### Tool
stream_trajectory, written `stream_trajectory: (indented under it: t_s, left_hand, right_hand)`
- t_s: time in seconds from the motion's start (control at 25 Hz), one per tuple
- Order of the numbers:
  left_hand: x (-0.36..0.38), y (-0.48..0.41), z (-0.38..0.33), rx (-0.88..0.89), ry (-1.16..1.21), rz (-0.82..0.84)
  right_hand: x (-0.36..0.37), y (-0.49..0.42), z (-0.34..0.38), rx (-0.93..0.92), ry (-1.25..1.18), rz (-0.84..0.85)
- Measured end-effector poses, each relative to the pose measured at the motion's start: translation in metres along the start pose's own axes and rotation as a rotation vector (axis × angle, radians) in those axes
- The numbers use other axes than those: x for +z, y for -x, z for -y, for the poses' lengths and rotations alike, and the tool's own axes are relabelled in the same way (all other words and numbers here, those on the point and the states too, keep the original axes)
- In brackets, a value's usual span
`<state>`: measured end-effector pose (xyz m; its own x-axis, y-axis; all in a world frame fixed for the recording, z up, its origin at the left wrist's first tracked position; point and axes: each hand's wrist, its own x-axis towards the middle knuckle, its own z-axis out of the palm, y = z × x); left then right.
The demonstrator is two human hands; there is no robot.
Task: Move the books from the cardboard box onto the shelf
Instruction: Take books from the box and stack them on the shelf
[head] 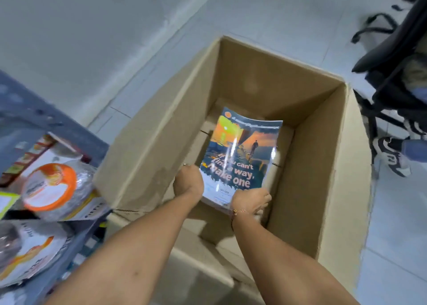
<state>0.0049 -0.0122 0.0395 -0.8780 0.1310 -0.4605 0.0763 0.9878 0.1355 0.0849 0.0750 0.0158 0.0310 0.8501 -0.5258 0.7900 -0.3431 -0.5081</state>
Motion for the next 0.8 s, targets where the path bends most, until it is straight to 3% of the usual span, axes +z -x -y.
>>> stream_trajectory:
  t_s: [0.12, 0.28, 0.4, 0.52, 0.56, 0.64, 0.8]
  left_hand:
    - [-0.06, 0.041, 0.028, 0.167, 0.164, -0.228]
    - [-0.137, 0.118, 0.103, 0.319, 0.44, -0.923]
    - [-0.214, 0.184, 0.162, 0.268, 0.664, -1.356]
    - [-0.297, 0.256, 0.205, 0.166, 0.499, -1.723]
    - [-0.325, 0.281, 0.22, 0.098, 0.424, -1.766]
    - [-0.379, 0.317, 0.249, -0.07, 0.366, -1.684]
    - [-0.474, 0.338, 0.309, -0.434, 0.302, -1.43]
  right_hand:
    - [-0.03, 0.049, 0.024, -0.229, -0.266, -0.085]
    - [-0.069, 0.159, 0.071, -0.807, -0.659, -0.048]
    - [-0.089, 0.273, 0.12, -1.208, -0.863, 0.025]
    - [-0.121, 0.383, 0.17, -1.498, -1.004, 0.103]
    - [-0.132, 0.418, 0.186, -1.59, -1.023, 0.125]
    - [-0.156, 0.48, 0.219, -1.714, -0.97, 0.225]
    - [-0.165, 0.583, 0.277, -1.86, -0.527, 0.476]
